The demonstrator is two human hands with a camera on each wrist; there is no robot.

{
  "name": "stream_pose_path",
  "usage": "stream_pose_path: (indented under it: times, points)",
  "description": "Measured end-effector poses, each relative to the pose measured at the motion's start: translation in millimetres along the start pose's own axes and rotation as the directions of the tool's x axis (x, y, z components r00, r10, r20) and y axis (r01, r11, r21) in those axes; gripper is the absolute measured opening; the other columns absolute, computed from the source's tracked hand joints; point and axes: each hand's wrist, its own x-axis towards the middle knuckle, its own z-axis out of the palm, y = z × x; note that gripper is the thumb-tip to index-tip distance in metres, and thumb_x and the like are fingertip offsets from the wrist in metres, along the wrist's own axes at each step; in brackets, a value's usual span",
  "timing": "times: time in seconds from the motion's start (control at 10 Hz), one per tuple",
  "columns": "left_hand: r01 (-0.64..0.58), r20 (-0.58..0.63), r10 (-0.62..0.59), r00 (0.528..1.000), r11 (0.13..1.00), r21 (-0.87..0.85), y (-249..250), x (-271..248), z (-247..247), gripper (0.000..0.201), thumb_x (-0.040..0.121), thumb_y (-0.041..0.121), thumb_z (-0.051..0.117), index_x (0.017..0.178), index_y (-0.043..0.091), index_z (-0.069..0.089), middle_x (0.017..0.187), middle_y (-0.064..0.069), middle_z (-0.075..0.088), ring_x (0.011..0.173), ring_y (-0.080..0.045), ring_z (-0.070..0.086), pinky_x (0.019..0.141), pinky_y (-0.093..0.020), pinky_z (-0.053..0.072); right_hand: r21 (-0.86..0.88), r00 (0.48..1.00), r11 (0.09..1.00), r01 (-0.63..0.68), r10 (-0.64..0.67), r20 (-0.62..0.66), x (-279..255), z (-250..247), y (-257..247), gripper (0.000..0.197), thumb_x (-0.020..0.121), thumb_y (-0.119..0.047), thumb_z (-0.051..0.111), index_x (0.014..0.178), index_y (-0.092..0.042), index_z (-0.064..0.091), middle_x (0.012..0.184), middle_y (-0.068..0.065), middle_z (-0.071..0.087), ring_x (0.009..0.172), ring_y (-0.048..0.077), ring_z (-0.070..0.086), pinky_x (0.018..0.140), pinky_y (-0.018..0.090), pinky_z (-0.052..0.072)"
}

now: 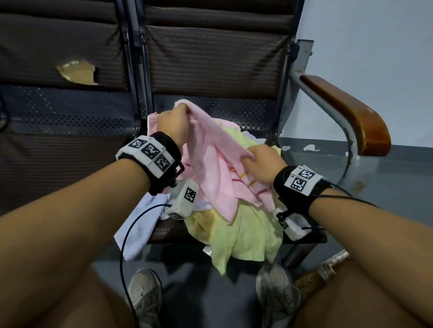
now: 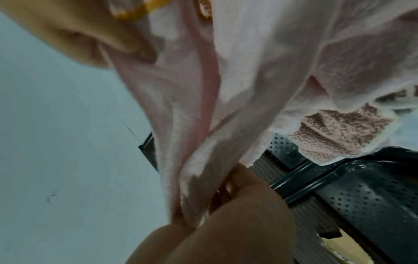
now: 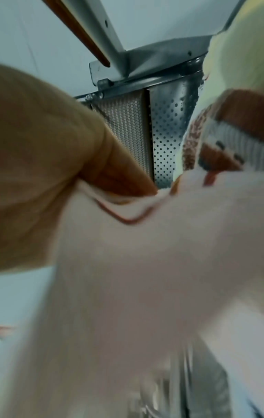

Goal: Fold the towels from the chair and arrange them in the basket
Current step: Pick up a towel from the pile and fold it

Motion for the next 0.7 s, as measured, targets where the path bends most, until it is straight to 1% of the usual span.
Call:
stream_pose_path:
  times: [0.1, 0.2, 0.3, 0.4, 0.5, 0.6, 0.7]
  points:
    - [0.041, 0.034, -0.044, 0.998, 0.996, 0.078, -5.2, 7.8, -6.0, 0.050, 0.072, 0.040, 0.050, 0.105, 0.008, 0.069, 0.098, -0.007, 0.069, 0.093, -0.027, 0.067, 0.092, -0.051, 0.056, 0.249, 0.958, 0.960, 0.131, -0.058, -0.282, 0.2, -12.0, -6.8, 0.021, 0.092, -0.009, 0.049, 0.106, -0.025, 0.049, 0.086, 0.002, 0.064, 0.059, 0.019, 0.057, 0.056, 0.031, 0.045]
    - [0.053, 0.031, -0.057, 0.998, 0.993, 0.110, -5.4, 10.2, -11.2, 0.048, 0.086, 0.029, 0.052, 0.125, 0.003, 0.061, 0.101, -0.010, 0.069, 0.096, -0.029, 0.068, 0.087, -0.045, 0.058, 0.195, 0.941, 0.938, 0.287, -0.238, -0.239, -6.1, -13.2, -16.1, 0.044, 0.083, -0.001, 0.042, 0.116, -0.030, 0.038, 0.084, 0.012, 0.064, 0.053, 0.023, 0.054, 0.057, 0.041, 0.050]
    - [0.054, 0.017, -0.053, 0.998, 0.997, -0.052, -9.7, 12.7, -10.0, 0.043, 0.093, 0.005, 0.048, 0.135, 0.005, 0.053, 0.089, -0.004, 0.063, 0.069, -0.014, 0.066, 0.057, -0.028, 0.059, 0.136, 0.936, 0.932, 0.337, -0.347, 0.058, -14.5, -4.0, -23.7, 0.040, 0.083, 0.001, 0.034, 0.105, -0.031, 0.046, 0.067, 0.001, 0.064, 0.051, 0.023, 0.062, 0.049, 0.037, 0.051]
    - [0.042, -0.013, -0.046, 0.999, 0.972, -0.230, -10.4, 15.2, -8.5, 0.046, 0.091, -0.006, 0.037, 0.127, 0.012, 0.058, 0.102, -0.015, 0.066, 0.061, -0.018, 0.069, 0.049, -0.026, 0.055, 0.007, 0.900, 0.917, 0.398, -0.392, 0.189, -15.2, 8.6, -26.4, 0.037, 0.086, -0.002, 0.038, 0.108, -0.028, 0.053, 0.067, -0.008, 0.057, 0.056, 0.017, 0.059, 0.056, 0.033, 0.047]
    - [0.040, 0.029, -0.035, 0.999, 0.979, -0.201, -6.7, 23.1, -13.7, 0.036, 0.096, 0.001, 0.044, 0.128, 0.004, 0.060, 0.108, -0.011, 0.067, 0.079, -0.019, 0.070, 0.060, -0.025, 0.056, 0.040, 0.906, 0.911, 0.411, -0.413, 0.091, -9.4, 7.9, -27.1, 0.037, 0.090, -0.007, 0.042, 0.117, -0.031, 0.038, 0.058, 0.000, 0.054, 0.052, 0.021, 0.056, 0.052, 0.035, 0.047]
    - [0.059, -0.035, -0.070, 0.997, 0.969, -0.240, -6.0, 34.0, -23.9, 0.035, 0.096, 0.009, 0.051, 0.129, 0.000, 0.057, 0.094, -0.003, 0.066, 0.079, -0.016, 0.068, 0.065, -0.025, 0.057, 0.065, 0.878, 0.876, 0.477, -0.479, 0.013, -6.2, 4.0, -24.4, 0.042, 0.095, -0.010, 0.044, 0.127, -0.034, 0.034, 0.057, 0.000, 0.050, 0.052, 0.019, 0.052, 0.057, 0.040, 0.048]
    - [0.059, -0.119, -0.089, 0.989, 0.971, -0.231, -13.4, 32.9, -33.6, 0.014, 0.080, 0.013, 0.071, 0.091, 0.005, 0.073, 0.064, -0.002, 0.071, 0.066, -0.021, 0.071, 0.060, -0.030, 0.060, 0.045, 0.854, 0.856, 0.515, -0.517, 0.066, -8.1, 5.6, -22.8, 0.052, 0.092, -0.003, 0.042, 0.133, -0.035, 0.047, 0.073, -0.015, 0.063, 0.069, 0.002, 0.061, 0.070, 0.026, 0.051]
